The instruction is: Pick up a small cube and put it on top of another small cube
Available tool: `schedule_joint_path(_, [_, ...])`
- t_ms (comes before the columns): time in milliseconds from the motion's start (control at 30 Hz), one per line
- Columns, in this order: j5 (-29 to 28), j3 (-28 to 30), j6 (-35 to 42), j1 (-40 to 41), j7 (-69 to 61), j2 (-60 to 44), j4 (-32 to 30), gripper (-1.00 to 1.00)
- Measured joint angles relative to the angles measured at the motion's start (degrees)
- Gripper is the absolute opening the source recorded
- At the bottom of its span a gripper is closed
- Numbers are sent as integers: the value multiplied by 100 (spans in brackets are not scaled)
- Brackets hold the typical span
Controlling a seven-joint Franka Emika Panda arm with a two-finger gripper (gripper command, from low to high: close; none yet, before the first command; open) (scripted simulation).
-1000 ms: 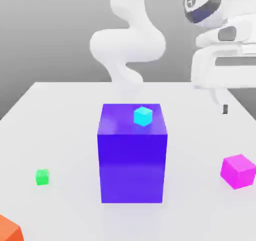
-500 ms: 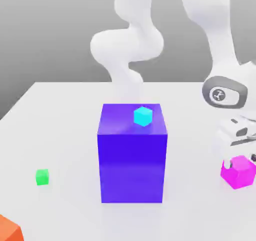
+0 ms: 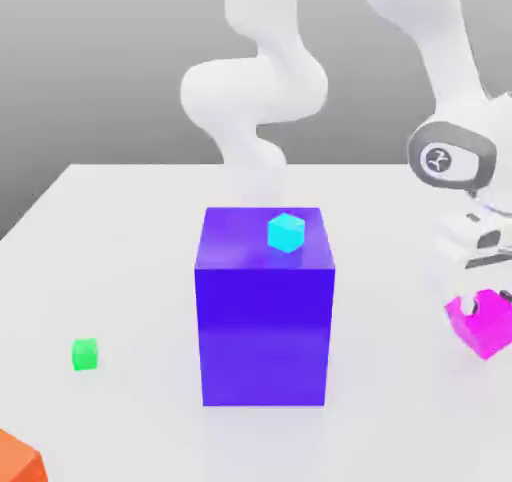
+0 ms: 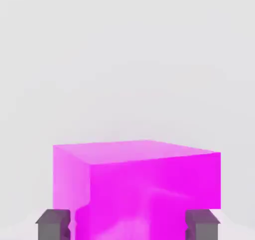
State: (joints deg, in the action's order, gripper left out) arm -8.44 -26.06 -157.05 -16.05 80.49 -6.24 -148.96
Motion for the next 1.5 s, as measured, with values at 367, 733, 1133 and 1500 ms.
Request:
schedule_joint_path(367, [97, 1202, -17, 2204, -126, 620, -53, -100])
schedule_joint_path(733, [428, 2976, 208, 4837, -297, 1286, -559, -100])
schedule_joint_path(1133, [1089, 3167, -742, 5073, -652, -36, -888, 100])
schedule_joint_path(1500, [803, 3190, 109, 5124, -450, 860, -931, 100])
